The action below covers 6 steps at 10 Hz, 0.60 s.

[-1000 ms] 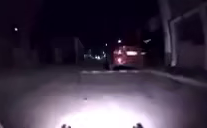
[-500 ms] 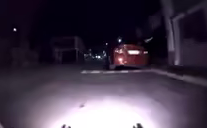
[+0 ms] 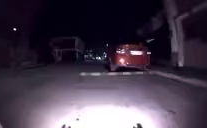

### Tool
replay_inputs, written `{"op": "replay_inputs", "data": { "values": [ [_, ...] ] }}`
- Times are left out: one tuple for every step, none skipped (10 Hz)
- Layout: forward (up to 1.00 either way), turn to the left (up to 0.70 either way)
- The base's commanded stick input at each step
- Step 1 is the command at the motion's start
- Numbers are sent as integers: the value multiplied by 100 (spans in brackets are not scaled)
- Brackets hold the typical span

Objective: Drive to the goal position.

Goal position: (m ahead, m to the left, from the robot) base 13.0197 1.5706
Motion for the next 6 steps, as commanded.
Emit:
{"op": "replay_inputs", "data": {
  "values": [
    [60,0],
    [60,0],
    [60,0],
    [60,0],
    [60,0],
    [60,0]
  ]
}}
